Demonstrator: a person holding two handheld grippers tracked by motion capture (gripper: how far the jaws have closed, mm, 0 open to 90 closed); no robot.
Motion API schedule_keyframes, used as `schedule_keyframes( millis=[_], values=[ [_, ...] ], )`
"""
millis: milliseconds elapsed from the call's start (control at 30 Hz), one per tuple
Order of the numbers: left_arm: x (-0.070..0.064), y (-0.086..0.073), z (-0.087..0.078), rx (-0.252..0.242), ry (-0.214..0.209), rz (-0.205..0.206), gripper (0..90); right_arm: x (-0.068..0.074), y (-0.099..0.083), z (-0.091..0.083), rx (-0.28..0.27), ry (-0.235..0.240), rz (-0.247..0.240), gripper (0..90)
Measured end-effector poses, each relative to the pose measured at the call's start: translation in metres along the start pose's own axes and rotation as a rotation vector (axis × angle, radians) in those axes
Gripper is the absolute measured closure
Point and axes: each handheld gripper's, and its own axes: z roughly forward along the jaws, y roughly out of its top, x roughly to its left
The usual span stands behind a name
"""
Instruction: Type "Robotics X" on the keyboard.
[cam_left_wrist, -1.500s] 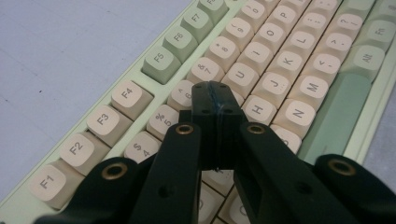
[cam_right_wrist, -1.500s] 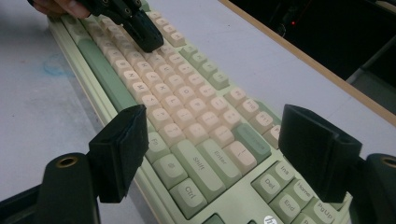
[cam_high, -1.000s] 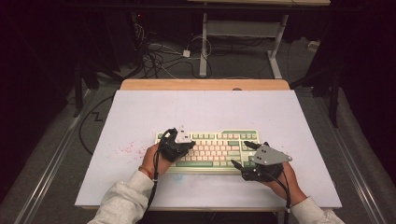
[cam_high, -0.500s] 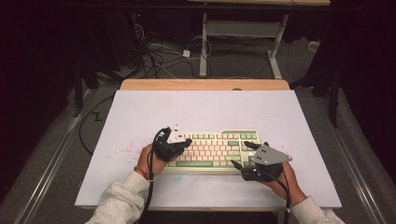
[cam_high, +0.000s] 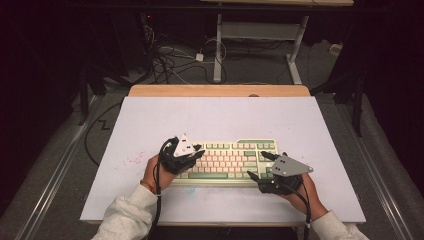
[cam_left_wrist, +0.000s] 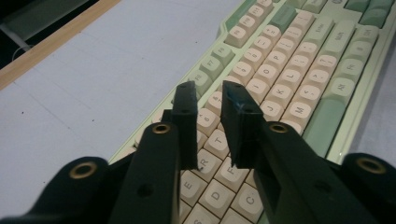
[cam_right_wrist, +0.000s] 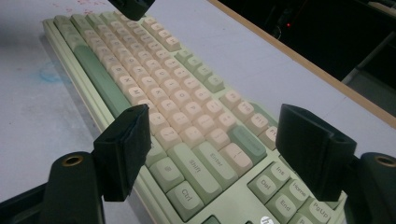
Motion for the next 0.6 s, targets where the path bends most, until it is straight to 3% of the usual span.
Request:
schedule_keyframes(
  millis=[200, 300, 367, 433, 500, 600],
  values=[
    [-0.004, -0.004, -0.005, -0.013, 0.018, 0.058, 44.9, 0.000, 0.001, 0.000, -0.009, 0.013, 0.011, 33.7],
    [-0.004, -0.009, -0.009, -0.038, 0.023, 0.061, 38.7, 0.000, 0.003, 0.000, -0.013, 0.032, 0.022, 43.6],
    [-0.005, -0.011, -0.012, -0.044, 0.051, 0.056, 27.8, -0.001, 0.003, 0.000, -0.013, 0.046, 0.024, 51.4],
    [-0.005, -0.013, -0.015, -0.060, 0.051, 0.054, 27.0, -0.001, 0.003, 0.000, -0.010, 0.057, 0.029, 61.9],
    [-0.005, -0.015, -0.018, -0.066, 0.064, 0.047, 19.4, -0.002, 0.004, 0.000, -0.010, 0.062, 0.029, 70.8],
    [-0.005, -0.020, -0.023, -0.079, 0.074, 0.051, 18.6, -0.003, 0.006, 0.000, -0.006, 0.072, 0.032, 84.1]
  ],
)
